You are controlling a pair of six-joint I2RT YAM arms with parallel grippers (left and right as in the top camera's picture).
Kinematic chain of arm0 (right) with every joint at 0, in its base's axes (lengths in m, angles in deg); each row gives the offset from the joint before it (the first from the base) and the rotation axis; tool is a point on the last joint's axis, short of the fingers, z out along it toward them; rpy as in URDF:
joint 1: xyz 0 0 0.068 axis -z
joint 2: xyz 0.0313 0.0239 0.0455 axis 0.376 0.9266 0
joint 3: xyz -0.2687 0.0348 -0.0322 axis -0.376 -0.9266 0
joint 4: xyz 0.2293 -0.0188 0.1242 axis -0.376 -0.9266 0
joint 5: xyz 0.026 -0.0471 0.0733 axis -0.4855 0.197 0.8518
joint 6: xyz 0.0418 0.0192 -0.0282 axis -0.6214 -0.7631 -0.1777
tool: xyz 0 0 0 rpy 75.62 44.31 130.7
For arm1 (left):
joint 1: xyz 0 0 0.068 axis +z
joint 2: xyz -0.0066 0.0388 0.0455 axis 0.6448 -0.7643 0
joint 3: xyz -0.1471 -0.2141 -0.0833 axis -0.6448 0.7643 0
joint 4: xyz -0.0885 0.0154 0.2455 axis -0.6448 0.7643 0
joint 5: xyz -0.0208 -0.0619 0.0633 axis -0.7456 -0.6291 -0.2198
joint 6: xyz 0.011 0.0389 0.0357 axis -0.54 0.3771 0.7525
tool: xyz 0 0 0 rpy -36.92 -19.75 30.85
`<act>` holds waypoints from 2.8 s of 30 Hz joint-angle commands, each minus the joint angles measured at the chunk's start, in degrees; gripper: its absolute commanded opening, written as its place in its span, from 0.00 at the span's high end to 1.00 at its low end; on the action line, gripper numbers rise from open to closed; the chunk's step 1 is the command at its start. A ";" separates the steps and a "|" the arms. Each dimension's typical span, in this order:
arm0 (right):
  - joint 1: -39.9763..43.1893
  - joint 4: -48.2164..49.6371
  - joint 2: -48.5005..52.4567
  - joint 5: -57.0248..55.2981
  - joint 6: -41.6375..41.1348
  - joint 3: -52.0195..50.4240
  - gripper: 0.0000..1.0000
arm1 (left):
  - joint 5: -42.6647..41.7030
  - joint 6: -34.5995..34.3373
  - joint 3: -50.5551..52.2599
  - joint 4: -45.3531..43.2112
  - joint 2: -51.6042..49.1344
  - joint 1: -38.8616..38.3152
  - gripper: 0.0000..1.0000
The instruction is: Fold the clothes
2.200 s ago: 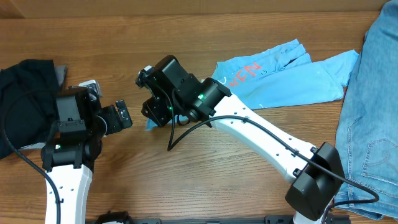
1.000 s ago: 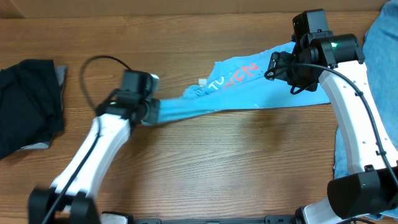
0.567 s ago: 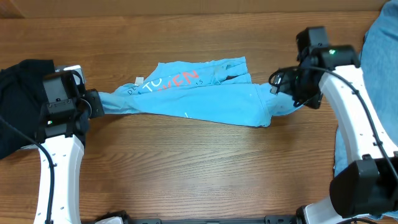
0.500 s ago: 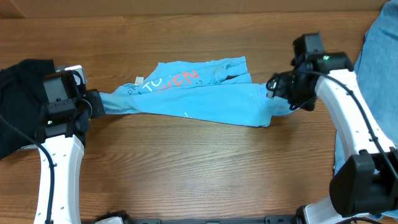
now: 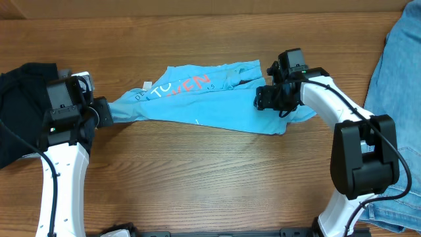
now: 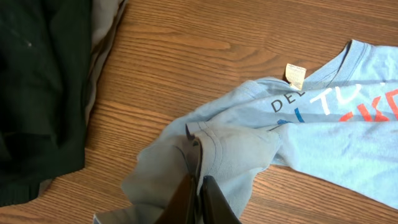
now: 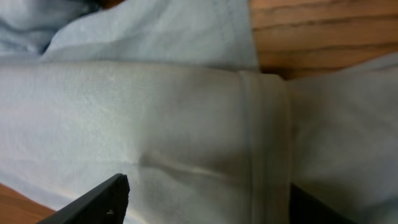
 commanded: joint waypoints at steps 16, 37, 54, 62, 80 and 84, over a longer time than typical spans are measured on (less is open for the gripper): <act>-2.89 -42.23 -14.86 -1.29 0.04 2.36 0.49 | -0.68 -1.22 -1.14 -0.07 0.92 0.09 0.94; 2.38 -12.11 -5.75 -10.60 -11.87 1.51 0.30 | -0.72 -1.25 -1.14 0.39 0.92 0.07 0.90; 2.25 -3.58 -5.44 -4.96 -15.10 -6.93 0.96 | -0.70 -1.25 -1.11 0.81 0.92 0.07 0.87; 0.96 -36.76 -12.48 -4.50 -2.29 9.20 0.96 | -0.68 -1.22 -1.14 0.66 0.92 0.09 0.86; 0.92 -48.85 -13.29 -3.52 -3.04 7.85 0.40 | -0.70 -11.98 -1.09 14.23 0.83 0.09 0.63; 1.03 -45.40 -13.27 -3.54 -3.02 7.17 0.38 | 1.70 -21.35 -0.96 22.29 -0.02 0.09 0.39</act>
